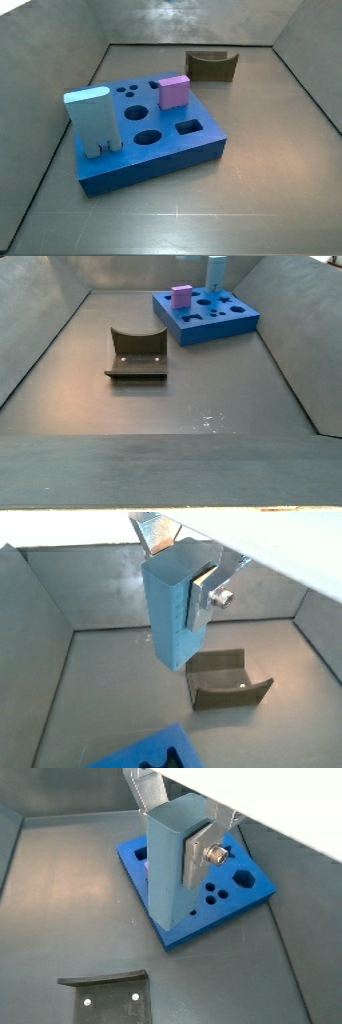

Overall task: Pick up the rectangle object. Move up. Move to above the board. Insert the rectangle object.
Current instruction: Move to above the board.

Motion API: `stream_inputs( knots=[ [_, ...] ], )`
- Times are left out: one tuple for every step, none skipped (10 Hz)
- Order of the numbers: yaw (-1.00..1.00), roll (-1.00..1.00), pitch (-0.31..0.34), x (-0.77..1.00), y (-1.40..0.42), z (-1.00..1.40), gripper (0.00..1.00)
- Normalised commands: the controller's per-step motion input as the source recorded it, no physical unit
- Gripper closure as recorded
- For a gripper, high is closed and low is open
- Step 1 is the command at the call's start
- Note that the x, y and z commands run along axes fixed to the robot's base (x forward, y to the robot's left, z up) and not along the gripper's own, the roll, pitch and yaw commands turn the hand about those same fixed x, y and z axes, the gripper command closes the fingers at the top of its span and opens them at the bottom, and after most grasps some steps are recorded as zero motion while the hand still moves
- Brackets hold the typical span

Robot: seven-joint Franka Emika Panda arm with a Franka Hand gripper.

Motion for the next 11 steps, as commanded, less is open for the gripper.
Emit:
stream_inputs(
  knots=[
    [1.0,-0.14,0.088,-0.04,-1.0,-0.43,1.0],
    [1.0,-0.13,0.082,-0.04,-1.0,-0.47,1.0],
    [1.0,-0.12,0.07,-0.02,-1.0,-0.48,1.0],
    [1.0,-0.14,0.061,-0.01,-1.0,-0.47,1.0],
    [1.0,-0.13,0.051,-0.01,-1.0,-0.47,1.0],
    [1.0,-0.13,0.047,0.01,-1.0,-0.47,1.0],
    [1.0,-0.13,0.045,0.04,-1.0,-0.47,1.0],
    [1.0,-0.13,0.035,0.05,-0.67,-0.31,1.0],
    [1.0,-0.12,0.025,0.04,-0.41,-0.19,1.0],
    [1.0,-0.12,0.014,0.03,-0.24,-0.11,1.0],
    [1.0,-0.13,0.009,0.02,-0.15,-0.06,1.0]
  ],
)
